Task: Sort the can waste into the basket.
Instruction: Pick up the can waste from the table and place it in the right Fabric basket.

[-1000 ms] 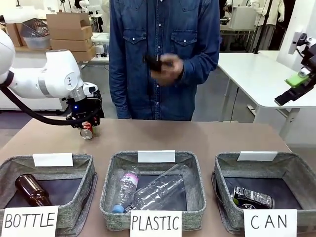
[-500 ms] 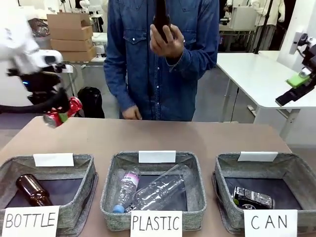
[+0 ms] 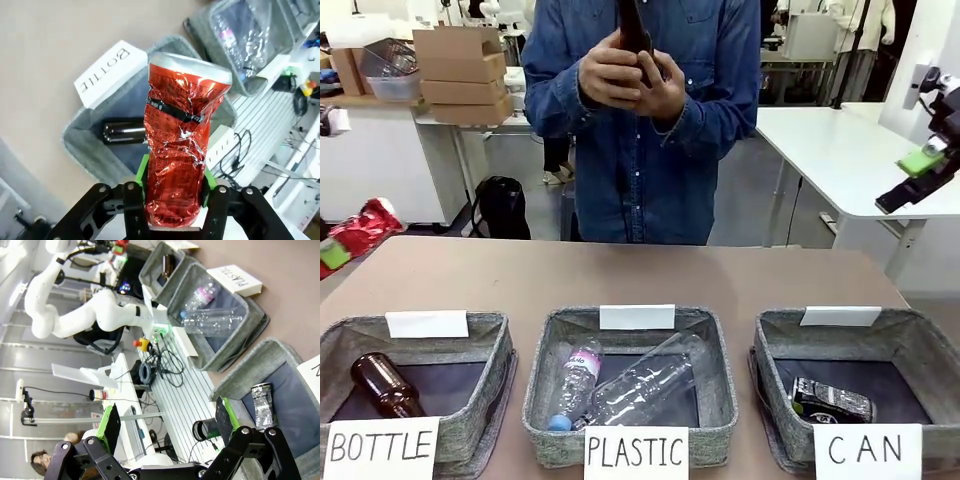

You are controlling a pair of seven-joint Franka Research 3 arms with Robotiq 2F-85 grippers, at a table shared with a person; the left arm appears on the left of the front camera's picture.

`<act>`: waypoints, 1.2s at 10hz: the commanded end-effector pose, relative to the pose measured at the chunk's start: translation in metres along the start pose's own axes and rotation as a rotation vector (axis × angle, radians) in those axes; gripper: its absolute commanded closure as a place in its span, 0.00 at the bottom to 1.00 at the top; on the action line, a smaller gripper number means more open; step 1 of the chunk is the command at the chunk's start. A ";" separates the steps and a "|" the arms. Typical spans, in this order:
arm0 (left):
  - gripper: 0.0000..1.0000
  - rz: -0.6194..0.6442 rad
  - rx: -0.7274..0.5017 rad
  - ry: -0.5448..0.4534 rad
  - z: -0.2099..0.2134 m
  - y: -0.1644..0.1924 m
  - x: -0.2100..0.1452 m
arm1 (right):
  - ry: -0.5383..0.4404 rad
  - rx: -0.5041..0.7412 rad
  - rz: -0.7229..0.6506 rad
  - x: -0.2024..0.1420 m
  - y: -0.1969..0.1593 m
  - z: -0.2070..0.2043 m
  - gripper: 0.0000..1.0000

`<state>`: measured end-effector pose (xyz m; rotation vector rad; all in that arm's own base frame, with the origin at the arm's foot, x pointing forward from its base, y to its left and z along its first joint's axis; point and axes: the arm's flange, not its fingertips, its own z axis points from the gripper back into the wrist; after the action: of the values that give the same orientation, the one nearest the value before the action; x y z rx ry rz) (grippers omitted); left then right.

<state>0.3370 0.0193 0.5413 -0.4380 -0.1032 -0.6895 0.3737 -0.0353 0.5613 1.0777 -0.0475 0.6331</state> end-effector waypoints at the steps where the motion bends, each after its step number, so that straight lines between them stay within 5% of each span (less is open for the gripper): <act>1: 1.00 -0.001 -0.011 -0.022 -0.004 0.001 0.024 | 0.013 -0.005 0.014 -0.002 0.000 0.002 0.00; 2: 0.57 0.000 0.000 0.000 0.000 0.000 0.000 | 0.013 -0.005 0.014 -0.002 0.000 0.002 0.00; 3: 0.57 -0.062 -0.180 0.042 -0.030 0.008 0.020 | 0.013 -0.005 0.014 -0.002 0.000 0.002 0.00; 5: 0.57 -0.167 -0.315 -0.078 0.030 0.005 -0.003 | 0.013 -0.005 0.014 -0.002 0.000 0.002 0.00; 8: 0.57 -0.175 -0.348 -0.218 0.120 -0.008 -0.112 | 0.013 -0.005 0.014 -0.002 0.000 0.002 0.00; 12: 0.57 -0.324 -0.470 -0.436 0.150 -0.031 -0.222 | 0.013 -0.005 0.014 -0.002 0.000 0.002 0.00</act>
<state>0.1584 0.1907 0.6311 -0.9857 -0.3938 -0.8913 0.3736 -0.0355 0.5614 1.0779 -0.0473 0.6331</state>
